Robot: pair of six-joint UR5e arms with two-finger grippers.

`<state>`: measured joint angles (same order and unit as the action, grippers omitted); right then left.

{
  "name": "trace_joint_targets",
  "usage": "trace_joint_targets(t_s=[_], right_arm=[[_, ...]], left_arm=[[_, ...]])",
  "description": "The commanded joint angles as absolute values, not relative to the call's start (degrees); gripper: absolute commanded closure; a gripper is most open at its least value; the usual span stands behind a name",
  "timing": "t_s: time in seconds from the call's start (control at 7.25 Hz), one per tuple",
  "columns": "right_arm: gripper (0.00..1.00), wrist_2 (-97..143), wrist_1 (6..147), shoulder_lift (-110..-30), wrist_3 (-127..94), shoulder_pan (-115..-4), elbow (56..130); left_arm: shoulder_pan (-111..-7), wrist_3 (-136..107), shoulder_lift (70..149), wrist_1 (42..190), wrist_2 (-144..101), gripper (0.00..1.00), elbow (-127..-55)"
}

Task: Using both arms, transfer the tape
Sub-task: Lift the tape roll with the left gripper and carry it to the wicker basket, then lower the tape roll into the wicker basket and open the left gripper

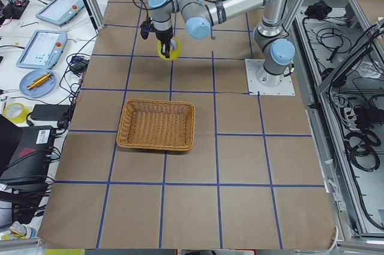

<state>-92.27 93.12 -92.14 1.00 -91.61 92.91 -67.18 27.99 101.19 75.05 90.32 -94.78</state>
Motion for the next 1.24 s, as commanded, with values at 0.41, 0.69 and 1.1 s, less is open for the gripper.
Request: trace_joint_targets(t_s=[0.41,0.69,1.1], right_arm=[[0.0,-92.37,92.9,-92.02,0.97,-91.58,93.08],[0.0,-92.29,93.34,-92.11,0.97,-91.76,94.3],[0.0,-92.37,93.25,-92.11,0.97,-91.58,94.31]], left_arm=[[-48.7,57.62,120.11,62.26,89.91,1.0,-84.83],[-48.69,57.75,124.79,59.16,90.0,1.0,-84.02],[-50.79,54.95,122.36,59.32,89.56,0.0,-83.67]])
